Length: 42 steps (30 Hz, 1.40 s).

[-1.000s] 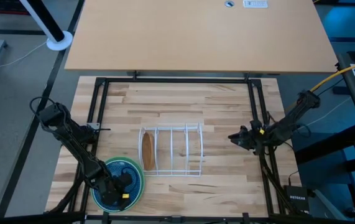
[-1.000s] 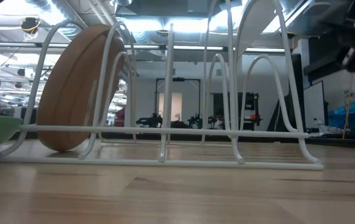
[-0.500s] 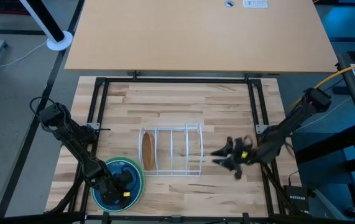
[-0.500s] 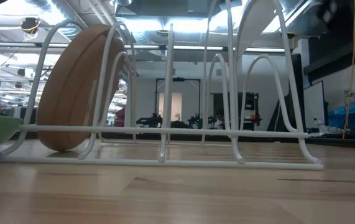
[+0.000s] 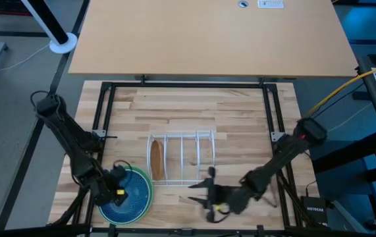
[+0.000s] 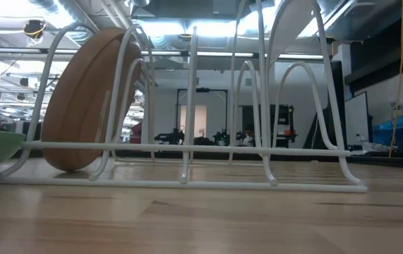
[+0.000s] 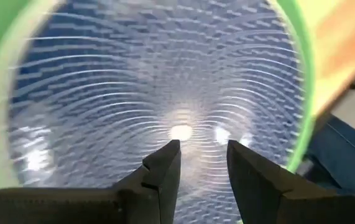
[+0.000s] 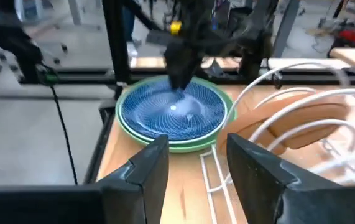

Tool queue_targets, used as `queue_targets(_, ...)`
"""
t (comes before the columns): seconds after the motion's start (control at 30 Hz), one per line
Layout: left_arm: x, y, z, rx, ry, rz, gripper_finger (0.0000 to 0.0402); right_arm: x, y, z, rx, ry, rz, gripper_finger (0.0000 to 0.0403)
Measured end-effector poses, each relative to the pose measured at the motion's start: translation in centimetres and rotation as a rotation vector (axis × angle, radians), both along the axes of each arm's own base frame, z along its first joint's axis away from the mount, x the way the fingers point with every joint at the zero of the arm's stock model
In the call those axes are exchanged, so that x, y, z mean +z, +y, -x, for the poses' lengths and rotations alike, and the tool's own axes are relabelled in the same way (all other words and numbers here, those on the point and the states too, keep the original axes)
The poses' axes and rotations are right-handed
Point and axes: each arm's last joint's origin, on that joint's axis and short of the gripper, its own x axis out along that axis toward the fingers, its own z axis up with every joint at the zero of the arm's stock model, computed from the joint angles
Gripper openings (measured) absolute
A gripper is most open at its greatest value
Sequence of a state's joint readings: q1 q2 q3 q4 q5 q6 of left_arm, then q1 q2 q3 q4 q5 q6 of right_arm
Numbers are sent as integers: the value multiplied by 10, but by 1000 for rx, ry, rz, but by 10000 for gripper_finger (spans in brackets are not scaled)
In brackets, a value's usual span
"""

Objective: Sort dishes
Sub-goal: Put the blue plate into the dish rack

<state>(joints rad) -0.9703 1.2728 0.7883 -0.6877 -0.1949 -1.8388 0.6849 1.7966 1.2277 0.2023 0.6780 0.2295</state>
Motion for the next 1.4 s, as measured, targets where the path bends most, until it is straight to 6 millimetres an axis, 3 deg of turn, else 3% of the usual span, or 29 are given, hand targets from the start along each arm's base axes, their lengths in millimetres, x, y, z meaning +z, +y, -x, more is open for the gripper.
queue_targets(0.27,0,9,13,110,92,-49,123,-24,2,-73,152,77,-36,166)
queue_targets(0.5,-3,11,14,115,100,-60,123,-37,10,-112,230,126,56,165)
queue_targets(0.8,-9,14,16,201,129,-50,123,-50,24,-141,303,167,245,165)
queue_targets(1.03,-10,21,20,308,182,-96,123,-65,14,-157,338,188,263,165)
queue_targets(1.4,-14,27,25,360,257,-171,123,-75,6,-162,356,226,258,165)
